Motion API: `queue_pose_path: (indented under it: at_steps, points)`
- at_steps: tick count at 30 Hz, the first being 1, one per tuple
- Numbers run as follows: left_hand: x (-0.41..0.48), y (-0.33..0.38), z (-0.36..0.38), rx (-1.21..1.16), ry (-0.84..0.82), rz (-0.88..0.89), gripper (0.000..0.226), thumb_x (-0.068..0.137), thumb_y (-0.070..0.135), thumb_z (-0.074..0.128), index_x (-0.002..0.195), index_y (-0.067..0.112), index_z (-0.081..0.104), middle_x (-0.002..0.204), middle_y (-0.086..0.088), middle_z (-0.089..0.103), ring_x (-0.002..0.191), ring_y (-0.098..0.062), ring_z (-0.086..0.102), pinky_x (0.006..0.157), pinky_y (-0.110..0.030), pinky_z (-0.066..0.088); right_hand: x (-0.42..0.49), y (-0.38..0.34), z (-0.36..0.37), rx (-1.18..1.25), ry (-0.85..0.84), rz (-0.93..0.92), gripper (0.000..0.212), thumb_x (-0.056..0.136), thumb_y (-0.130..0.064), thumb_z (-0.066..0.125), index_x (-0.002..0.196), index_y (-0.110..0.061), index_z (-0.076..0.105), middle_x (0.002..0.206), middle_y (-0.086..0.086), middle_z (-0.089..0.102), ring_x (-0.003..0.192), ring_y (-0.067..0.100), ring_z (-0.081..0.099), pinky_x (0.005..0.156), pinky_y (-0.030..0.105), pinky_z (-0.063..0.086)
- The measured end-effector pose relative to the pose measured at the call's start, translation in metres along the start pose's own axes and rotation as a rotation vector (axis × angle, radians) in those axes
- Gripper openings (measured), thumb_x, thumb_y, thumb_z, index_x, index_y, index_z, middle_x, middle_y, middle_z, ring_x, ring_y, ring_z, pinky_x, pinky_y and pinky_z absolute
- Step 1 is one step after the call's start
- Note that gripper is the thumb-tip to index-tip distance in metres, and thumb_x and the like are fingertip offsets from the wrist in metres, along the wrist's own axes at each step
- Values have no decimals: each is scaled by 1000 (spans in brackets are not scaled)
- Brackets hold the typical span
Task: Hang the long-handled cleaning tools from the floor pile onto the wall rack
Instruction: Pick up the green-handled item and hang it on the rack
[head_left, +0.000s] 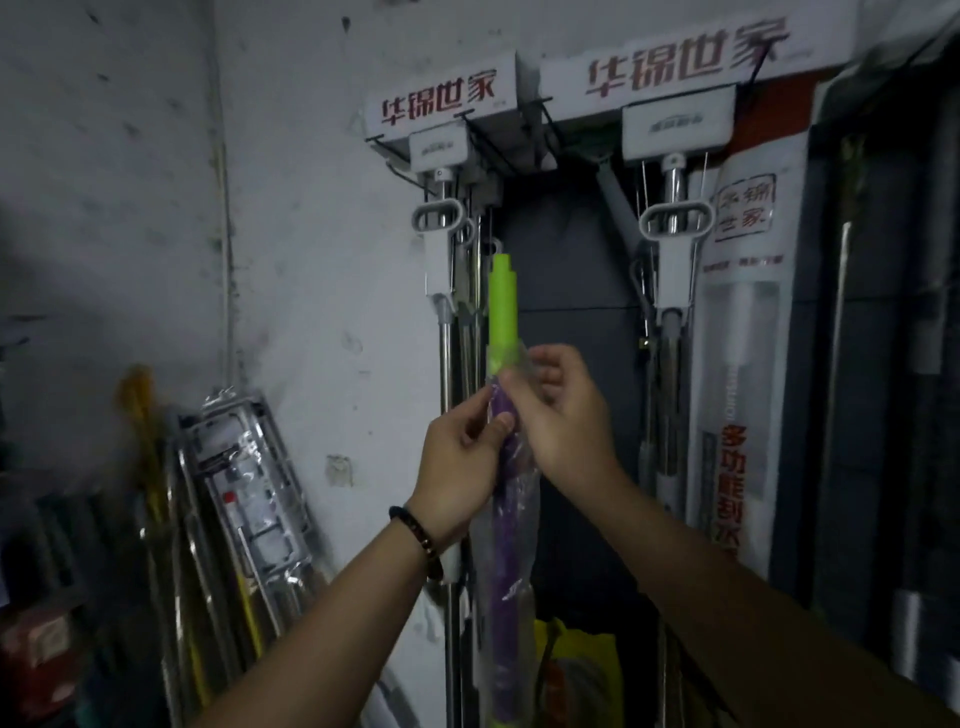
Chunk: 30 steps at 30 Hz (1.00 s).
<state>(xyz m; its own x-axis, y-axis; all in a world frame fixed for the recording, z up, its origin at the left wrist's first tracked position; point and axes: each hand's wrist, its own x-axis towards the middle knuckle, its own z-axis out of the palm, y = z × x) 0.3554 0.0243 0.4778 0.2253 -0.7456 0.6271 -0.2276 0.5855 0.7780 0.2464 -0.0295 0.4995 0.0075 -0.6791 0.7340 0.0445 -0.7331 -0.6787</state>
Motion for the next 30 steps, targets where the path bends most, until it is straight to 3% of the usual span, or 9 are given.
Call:
queue_pose_path:
  at_steps: [5, 7, 10, 14, 18, 21, 25, 27, 30]
  points:
    - [31, -3, 1, -65, -63, 26, 40, 105, 10, 57, 114, 48, 68, 114, 10, 79, 106, -11, 74, 93, -37, 58, 53, -26, 12, -117, 80, -66, 30, 94, -47, 72, 115, -25, 74, 84, -3, 77, 79, 9, 74, 80, 40, 61]
    - [43, -4, 2, -85, -81, 52, 42, 104, 7, 57, 111, 47, 68, 110, 14, 79, 106, -8, 74, 92, -29, 57, 71, -24, 13, -158, 91, -72, 36, 90, -48, 73, 120, -28, 74, 79, 2, 77, 76, 15, 76, 79, 45, 62]
    - [62, -9, 7, -109, -134, 103, 41, 104, 3, 56, 117, 38, 71, 112, 9, 80, 109, -13, 74, 95, -32, 57, 92, -17, 12, -230, 87, -56, 39, 90, -43, 73, 126, -28, 74, 80, 6, 78, 78, 20, 77, 80, 48, 63]
    - [91, -5, 16, -209, -144, 113, 44, 102, -3, 57, 112, 38, 68, 103, 18, 80, 99, 0, 74, 81, -14, 55, 129, -13, 12, -191, 54, 11, 63, 71, -65, 66, 124, -31, 74, 82, 5, 80, 79, 26, 79, 82, 53, 63]
    - [123, 3, 28, -343, -174, 63, 36, 102, -3, 57, 123, 23, 70, 109, 3, 81, 105, -14, 75, 90, -24, 60, 166, -26, 7, -245, 50, -18, 36, 84, -48, 69, 110, -25, 79, 84, -1, 80, 83, 20, 78, 86, 52, 63]
    - [152, 14, 35, -370, -121, 55, 36, 99, -1, 64, 123, 25, 69, 101, 5, 82, 97, -13, 77, 85, -26, 61, 197, -41, 3, -256, 10, -51, 13, 97, -29, 68, 97, -20, 78, 84, 3, 79, 81, 20, 75, 87, 49, 62]
    - [196, 32, 45, -309, -36, 62, 42, 90, 6, 77, 130, 19, 71, 92, 0, 82, 93, -22, 79, 84, -32, 64, 247, -55, 5, -246, -27, -50, 20, 99, -24, 63, 91, -10, 76, 94, 24, 77, 90, 37, 75, 90, 61, 58]
    - [220, 42, 49, -281, 23, 79, 44, 84, 7, 83, 126, 18, 74, 85, -2, 80, 79, -20, 79, 72, -30, 65, 273, -60, 9, -245, -41, -59, 24, 95, -29, 59, 93, -10, 74, 95, 24, 77, 94, 44, 74, 90, 64, 58]
    - [249, 52, 57, -269, 62, 84, 39, 79, 6, 86, 113, 23, 77, 77, -8, 78, 47, -8, 63, 47, -20, 50, 302, -65, 12, -239, -25, -94, 28, 93, -31, 57, 99, -11, 75, 95, 20, 77, 93, 41, 74, 91, 61, 59]
